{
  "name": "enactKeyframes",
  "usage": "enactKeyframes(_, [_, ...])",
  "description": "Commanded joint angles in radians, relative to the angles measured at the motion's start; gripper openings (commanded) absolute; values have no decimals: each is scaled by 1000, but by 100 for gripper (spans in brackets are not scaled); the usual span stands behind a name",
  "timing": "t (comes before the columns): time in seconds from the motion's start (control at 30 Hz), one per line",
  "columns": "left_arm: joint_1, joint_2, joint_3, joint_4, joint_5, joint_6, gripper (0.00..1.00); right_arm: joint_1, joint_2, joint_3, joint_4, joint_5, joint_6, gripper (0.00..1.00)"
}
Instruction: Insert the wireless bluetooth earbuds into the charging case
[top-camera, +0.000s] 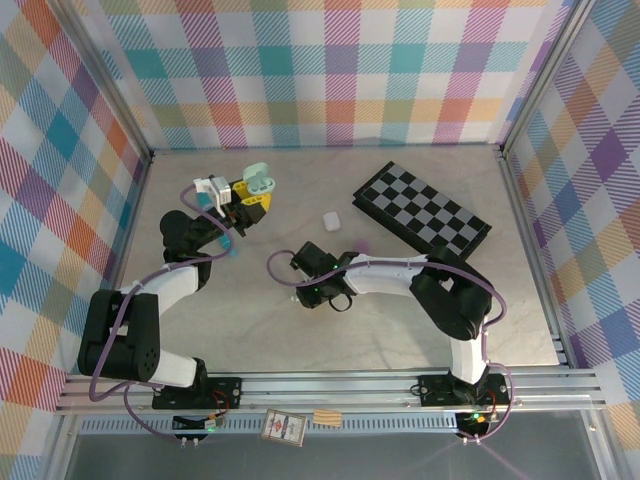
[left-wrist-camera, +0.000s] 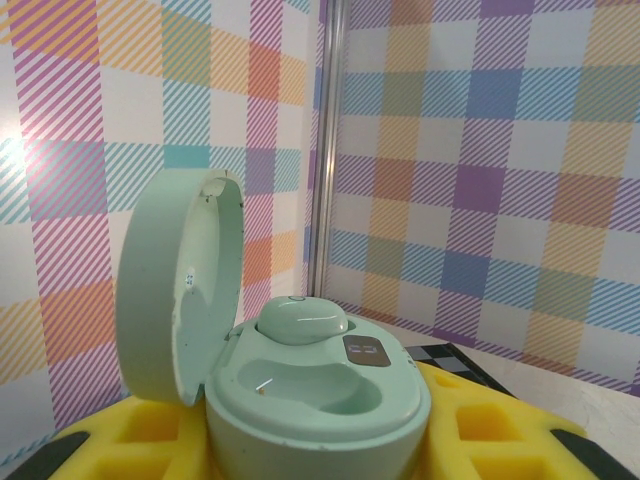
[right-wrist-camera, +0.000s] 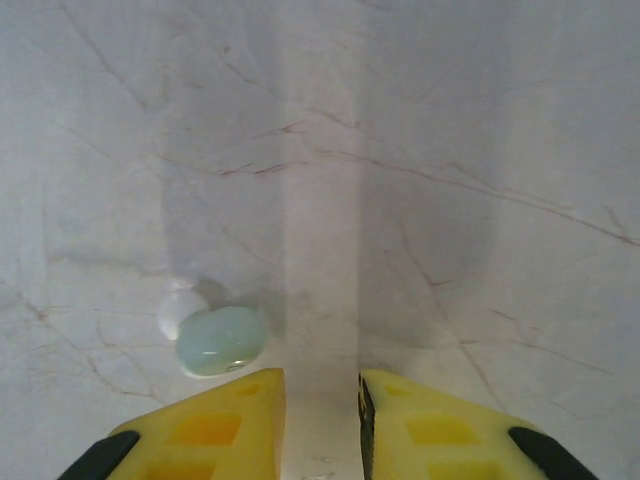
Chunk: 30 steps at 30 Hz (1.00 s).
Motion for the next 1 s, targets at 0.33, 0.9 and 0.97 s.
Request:
enactKeyframes(0.33, [15,-61,-15,-30,-29,59,32,-158,-39,-58,174,-500,542,45])
enactKeyframes(0.9, [15,-75,-21,-21,-26,53,32,-174,60,-73,232,-591,737,37])
enactKeyframes(0.97, [15,-75,-20,-21,-26,52,32,-171,67,-61,211,-585,737,35])
